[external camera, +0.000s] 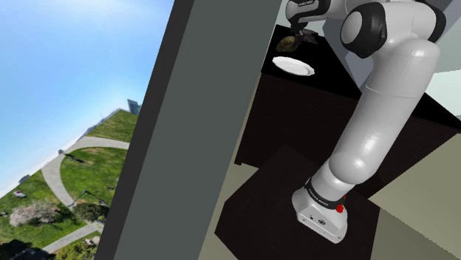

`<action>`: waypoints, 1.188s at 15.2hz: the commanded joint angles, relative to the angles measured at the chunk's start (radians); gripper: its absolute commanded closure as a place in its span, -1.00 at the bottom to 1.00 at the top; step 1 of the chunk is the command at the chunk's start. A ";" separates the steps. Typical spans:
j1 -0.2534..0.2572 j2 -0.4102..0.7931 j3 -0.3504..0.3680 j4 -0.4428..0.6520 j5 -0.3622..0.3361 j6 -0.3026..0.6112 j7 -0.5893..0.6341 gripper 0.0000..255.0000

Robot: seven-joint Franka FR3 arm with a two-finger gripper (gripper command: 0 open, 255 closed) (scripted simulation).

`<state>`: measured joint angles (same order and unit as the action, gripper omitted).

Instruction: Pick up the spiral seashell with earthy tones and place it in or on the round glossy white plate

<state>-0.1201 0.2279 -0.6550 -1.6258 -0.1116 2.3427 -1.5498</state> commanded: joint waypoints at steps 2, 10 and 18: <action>0.000 0.000 0.000 0.000 0.000 0.000 0.000 -1.00; -0.001 0.001 0.000 0.001 0.001 0.000 -0.001 1.00; -0.007 0.001 0.001 0.082 0.012 -0.079 -0.019 1.00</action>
<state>-0.1254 0.2281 -0.6542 -1.5609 -0.1023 2.2794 -1.5651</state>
